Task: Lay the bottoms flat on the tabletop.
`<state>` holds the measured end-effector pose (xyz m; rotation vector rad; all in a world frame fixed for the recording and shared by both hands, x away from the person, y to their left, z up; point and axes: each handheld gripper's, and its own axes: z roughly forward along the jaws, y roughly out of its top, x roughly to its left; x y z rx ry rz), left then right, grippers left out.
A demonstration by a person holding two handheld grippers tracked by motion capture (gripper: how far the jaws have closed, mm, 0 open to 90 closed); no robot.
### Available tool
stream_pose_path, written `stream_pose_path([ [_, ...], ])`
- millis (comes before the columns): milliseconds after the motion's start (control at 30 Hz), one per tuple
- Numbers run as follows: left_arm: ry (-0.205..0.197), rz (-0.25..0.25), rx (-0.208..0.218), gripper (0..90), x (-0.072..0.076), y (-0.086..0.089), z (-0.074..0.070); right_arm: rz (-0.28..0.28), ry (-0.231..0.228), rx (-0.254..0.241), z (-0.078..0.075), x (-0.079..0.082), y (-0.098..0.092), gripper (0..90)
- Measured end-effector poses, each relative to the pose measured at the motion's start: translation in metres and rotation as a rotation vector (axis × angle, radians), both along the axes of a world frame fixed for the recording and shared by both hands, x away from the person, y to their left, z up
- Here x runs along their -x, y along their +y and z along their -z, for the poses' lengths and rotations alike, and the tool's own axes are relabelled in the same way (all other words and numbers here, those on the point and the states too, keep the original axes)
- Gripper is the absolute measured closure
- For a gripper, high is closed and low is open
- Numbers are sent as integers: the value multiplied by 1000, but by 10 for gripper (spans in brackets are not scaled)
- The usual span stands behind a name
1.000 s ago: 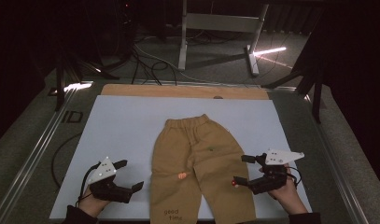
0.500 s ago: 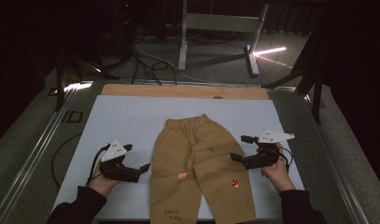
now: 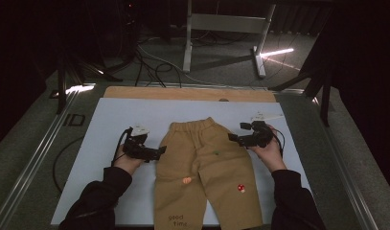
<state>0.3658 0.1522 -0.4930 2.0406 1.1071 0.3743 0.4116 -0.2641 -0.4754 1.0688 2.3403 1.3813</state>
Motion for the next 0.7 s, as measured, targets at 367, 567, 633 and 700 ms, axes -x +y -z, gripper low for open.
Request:
stream_pose_path([
  [367,43,-30,-107,181,-26,-17,15,50,91,73,31,-39,8,358],
  [567,79,-44,-128,292,-32,-22,24,61,128,75,39,-48,16,443],
  [633,87,-46,-120,335,-34,-23,26,75,133,108,41,-52,20,466],
  [700,85,-64,-108,368,-35,-23,27,71,127,146,45,-55,23,496],
])
